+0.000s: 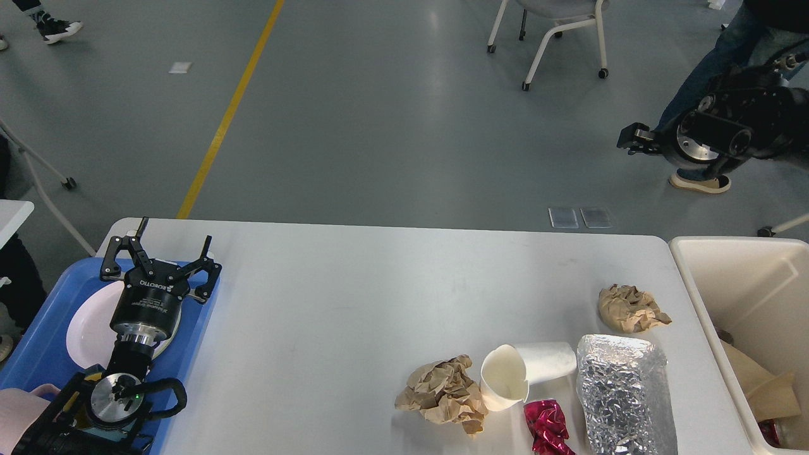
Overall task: Tidy desktop
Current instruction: 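Bring the right gripper back over the table toward the foil package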
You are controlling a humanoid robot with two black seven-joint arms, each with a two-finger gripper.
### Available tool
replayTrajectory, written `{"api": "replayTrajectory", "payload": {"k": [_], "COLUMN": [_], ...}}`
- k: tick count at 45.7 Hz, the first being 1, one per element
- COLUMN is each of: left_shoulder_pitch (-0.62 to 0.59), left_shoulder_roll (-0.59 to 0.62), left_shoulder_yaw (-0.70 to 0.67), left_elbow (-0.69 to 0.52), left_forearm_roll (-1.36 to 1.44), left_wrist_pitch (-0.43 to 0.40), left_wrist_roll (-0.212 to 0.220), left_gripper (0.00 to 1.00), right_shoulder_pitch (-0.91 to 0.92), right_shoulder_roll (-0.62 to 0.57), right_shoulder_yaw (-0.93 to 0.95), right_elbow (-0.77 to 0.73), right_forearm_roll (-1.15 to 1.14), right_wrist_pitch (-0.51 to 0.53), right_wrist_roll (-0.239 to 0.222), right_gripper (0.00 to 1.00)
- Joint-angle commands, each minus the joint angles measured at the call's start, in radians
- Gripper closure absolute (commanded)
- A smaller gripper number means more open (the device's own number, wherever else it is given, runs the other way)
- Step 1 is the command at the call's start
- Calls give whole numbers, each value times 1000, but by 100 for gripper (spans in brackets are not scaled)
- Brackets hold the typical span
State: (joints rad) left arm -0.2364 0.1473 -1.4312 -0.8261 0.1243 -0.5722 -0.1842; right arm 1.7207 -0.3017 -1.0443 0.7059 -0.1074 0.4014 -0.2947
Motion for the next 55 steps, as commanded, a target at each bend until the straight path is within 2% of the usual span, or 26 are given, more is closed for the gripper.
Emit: {"api": "replayTrajectory", "payload": {"k": [1, 5, 11, 21, 30, 55], "left_shoulder_pitch": [0, 0, 0, 2, 0, 0], "left_shoulder_roll": [0, 0, 0, 0, 0, 0], "left_shoulder_yaw": [0, 0, 0, 0, 0, 0], "left_elbow": [-1, -1, -1, 1, 1, 1], "left_forearm_roll": [0, 0, 0, 0, 0, 0], "left_wrist_pitch": [0, 0, 0, 0, 0, 0], "left_wrist_roll": [-1, -1, -1, -1, -1, -1], "left_gripper": [4, 4, 4, 4, 4, 4], "right_shoulder_pitch": [144, 217, 296, 580, 763, 754], "right_shoulder_roll": [93, 133, 144, 159, 153, 102], "right_shoulder_yaw": [-45, -69, -85, -135, -140, -141], "right_elbow": [21, 50, 133, 434, 670, 770], "right_forearm_roll": [17, 41, 98, 213, 230, 305], "right_wrist_pitch": [288, 454, 553, 559, 559, 550], "right_wrist_roll": [0, 0, 2, 0, 2, 2], "right_gripper": [0, 0, 0, 0, 0, 0]}}
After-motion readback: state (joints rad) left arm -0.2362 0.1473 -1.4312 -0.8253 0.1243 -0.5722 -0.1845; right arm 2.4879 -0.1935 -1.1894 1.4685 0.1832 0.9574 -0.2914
